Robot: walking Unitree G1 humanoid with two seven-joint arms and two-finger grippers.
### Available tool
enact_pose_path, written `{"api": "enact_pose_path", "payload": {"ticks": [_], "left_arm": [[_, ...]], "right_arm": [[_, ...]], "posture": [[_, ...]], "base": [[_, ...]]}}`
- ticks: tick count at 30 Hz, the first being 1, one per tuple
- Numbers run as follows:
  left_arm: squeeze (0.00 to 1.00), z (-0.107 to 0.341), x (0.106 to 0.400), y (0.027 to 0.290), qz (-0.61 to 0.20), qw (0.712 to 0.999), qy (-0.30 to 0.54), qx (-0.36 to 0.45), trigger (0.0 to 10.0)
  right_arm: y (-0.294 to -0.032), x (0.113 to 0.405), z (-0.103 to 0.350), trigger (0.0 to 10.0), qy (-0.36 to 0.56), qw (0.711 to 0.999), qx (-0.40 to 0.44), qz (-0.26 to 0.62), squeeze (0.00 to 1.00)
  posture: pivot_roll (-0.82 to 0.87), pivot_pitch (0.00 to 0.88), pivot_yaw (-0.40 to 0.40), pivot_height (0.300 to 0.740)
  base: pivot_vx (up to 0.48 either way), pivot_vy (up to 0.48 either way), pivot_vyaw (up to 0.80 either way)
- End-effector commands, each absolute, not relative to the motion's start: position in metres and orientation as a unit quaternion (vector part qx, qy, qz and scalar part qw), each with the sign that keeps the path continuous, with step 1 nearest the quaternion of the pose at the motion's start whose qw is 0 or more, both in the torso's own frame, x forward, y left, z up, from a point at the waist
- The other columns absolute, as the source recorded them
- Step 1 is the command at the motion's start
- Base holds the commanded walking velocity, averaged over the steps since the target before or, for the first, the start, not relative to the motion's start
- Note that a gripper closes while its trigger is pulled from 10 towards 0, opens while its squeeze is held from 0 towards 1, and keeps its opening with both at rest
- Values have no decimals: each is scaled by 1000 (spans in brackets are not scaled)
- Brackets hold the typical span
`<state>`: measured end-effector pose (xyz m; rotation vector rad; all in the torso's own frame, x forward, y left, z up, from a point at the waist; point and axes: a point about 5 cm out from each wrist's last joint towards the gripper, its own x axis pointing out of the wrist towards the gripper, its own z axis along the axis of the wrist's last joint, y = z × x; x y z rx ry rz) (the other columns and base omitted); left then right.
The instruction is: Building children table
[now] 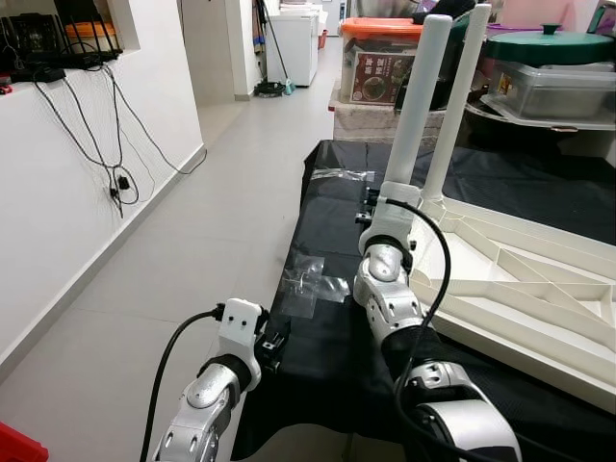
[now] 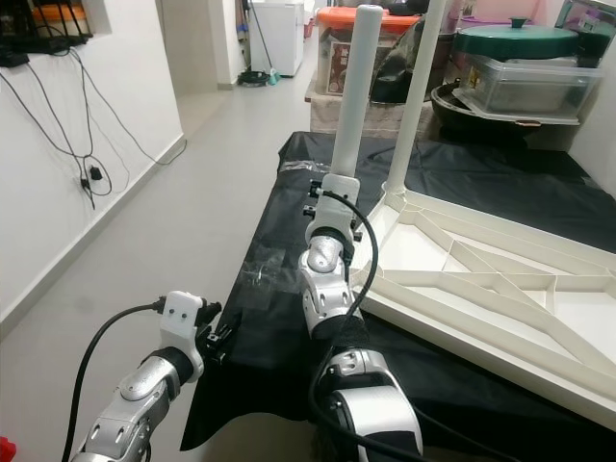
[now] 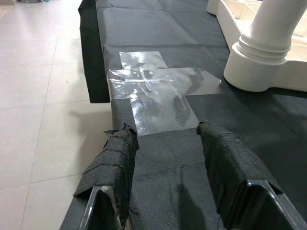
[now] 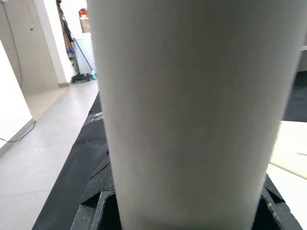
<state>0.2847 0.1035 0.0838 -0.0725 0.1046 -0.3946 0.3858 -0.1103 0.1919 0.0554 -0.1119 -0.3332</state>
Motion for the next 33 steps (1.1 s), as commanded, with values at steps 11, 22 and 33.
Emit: {"api": "enact_pose_path", "payload": {"ticks": [11,22,33], "left_arm": [[0,83,283,104,-193,979,58,-39,10000],[0,84,283,104,-193,979,58,-39,10000],[0,84,283,103,-193,979,58,-40,10000]], "right_arm": [[-127,380,178,1412,-34,975,46,-216,0],[-128,381,181,10000,-33,975,39,-217,0],[-127,382,187,10000,-47,977,40,-205,1000]], "posture": [[0,0,19,740],[0,0,20,740],[7,0,14,740]], "base": [[0,0,0],[0,0,0],[0,0,0]]}}
